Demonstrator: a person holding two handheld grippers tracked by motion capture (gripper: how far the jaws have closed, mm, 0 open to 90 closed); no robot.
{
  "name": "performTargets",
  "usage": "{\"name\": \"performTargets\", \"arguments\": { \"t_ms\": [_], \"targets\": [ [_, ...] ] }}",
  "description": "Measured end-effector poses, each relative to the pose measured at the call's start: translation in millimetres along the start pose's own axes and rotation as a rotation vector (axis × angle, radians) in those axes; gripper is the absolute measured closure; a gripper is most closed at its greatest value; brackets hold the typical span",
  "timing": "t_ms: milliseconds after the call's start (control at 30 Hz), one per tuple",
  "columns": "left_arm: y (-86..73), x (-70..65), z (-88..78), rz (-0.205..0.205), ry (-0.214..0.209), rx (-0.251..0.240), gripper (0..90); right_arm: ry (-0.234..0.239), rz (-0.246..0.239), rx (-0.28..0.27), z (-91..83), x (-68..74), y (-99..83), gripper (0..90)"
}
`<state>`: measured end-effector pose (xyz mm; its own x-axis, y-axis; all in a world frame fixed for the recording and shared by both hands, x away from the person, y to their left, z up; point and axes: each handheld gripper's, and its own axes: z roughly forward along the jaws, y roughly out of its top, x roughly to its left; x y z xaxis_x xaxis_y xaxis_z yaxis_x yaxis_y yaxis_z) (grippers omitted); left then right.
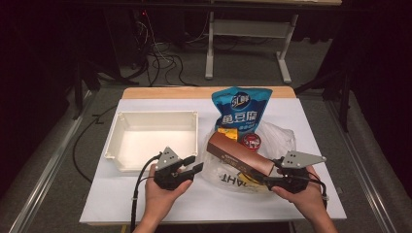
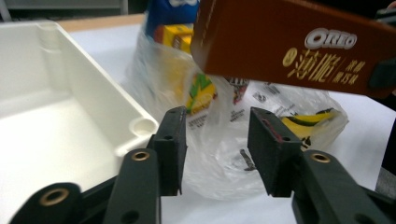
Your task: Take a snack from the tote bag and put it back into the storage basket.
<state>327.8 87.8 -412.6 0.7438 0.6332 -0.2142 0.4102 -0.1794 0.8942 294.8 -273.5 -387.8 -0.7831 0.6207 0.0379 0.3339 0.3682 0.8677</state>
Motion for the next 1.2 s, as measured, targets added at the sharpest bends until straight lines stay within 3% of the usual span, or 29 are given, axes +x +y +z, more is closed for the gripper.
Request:
{"name": "performTargets", "arguments": {
  "t_ms": [167, 300, 400, 667, 767, 867, 1033, 1200],
  "targets": [
    [3.7, 11.9, -8.1, 0.034, -0.006, -0.038, 45.2, 0.02, -0.01, 0.0, 11.3, 3.8, 7.0, 45.9],
    [5.4, 21.6, -8.1, 0.046, -0.035, -0.048, 38.3, 0.037, -0.018, -0.002, 19.6, 6.0, 11.1, 45.9],
    [7.2, 29.2, -6.0, 0.061, -0.097, -0.028, 38.7, 0.052, -0.025, -0.001, 24.0, 8.2, 13.5, 45.9],
    [12.0, 37.4, -1.8, 0.096, -0.184, -0.03, 25.9, 0.111, -0.067, 0.014, 30.2, 12.4, 15.4, 45.9],
    [11.8, 38.7, 1.7, 0.108, -0.193, -0.018, 24.1, 0.122, -0.071, 0.019, 30.4, 12.3, 14.6, 45.9],
    [11.8, 42.8, 3.6, 0.103, -0.238, -0.038, 20.2, 0.138, -0.079, 0.019, 30.2, 12.0, 14.0, 45.8],
    [12.4, 44.7, 8.3, 0.143, -0.285, -0.043, 18.8, 0.171, -0.095, 0.025, 30.2, 9.3, 12.9, 45.9],
    [13.4, 45.4, 12.1, 0.144, -0.337, -0.041, 18.8, 0.191, -0.103, 0.025, 29.2, 5.5, 11.5, 45.9]
  ]
}}
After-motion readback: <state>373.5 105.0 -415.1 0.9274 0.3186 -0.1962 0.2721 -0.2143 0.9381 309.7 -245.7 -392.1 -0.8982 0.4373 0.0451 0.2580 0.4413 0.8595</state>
